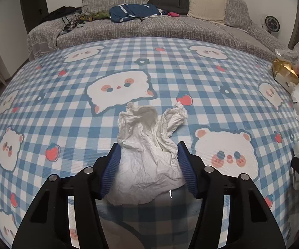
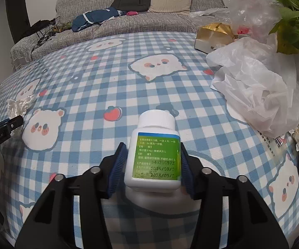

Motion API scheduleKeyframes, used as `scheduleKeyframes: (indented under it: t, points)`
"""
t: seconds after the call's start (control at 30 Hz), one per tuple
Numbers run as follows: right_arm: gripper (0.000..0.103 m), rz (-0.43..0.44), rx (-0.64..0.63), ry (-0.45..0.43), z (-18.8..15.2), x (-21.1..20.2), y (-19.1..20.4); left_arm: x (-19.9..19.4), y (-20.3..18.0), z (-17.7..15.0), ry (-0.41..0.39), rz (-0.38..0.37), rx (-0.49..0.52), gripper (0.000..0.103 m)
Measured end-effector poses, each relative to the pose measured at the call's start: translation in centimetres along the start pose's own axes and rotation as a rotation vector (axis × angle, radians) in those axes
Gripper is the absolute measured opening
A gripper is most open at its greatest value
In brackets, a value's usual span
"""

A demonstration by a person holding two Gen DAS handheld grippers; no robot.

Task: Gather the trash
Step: 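Grasp the white tissue with the left gripper while the right grasps the white pill bottle, then lift the tissue and pill bottle and carry them over the bin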

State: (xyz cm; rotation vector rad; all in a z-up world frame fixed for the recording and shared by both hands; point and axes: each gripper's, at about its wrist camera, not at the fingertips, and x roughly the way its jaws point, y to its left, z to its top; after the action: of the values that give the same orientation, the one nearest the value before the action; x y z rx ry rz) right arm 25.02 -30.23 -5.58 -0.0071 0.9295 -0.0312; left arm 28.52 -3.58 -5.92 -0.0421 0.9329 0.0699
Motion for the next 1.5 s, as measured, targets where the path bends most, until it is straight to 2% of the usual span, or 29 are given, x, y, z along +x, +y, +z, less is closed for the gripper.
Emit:
scheduleKeyframes:
  t: [0.07, 0.1, 0.13, 0.27, 0.8, 1.5]
  points:
    - [0.039, 0.005, 0.0, -0.002, 0.0, 0.0, 0.0, 0.0, -0.3, 0.0, 0.001, -0.006, 0.006, 0.034]
    - [0.039, 0.009, 0.002, -0.003, -0.1, 0.0, -0.1, -0.1, -0.4, 0.0, 0.003, -0.009, 0.008, 0.03]
    - [0.039, 0.013, 0.005, -0.004, -0.1, 0.0, -0.2, -0.2, -0.5, 0.0, 0.004, -0.013, 0.002, 0.021]
    - [0.039, 0.014, 0.007, -0.007, -0.1, -0.1, -0.4, -0.3, -1.0, -0.2, -0.004, -0.006, 0.0, 0.012]
    - [0.039, -0.004, -0.014, -0.04, -0.8, -2.7, -0.3, -3.0, -0.8, -1.4, -0.011, -0.032, 0.004, 0.009]
    - [0.039, 0.013, -0.058, -0.099, -4.6, -9.9, 1.5, -11.1, -1.4, -7.2, -0.05, -0.044, 0.037, 0.009]
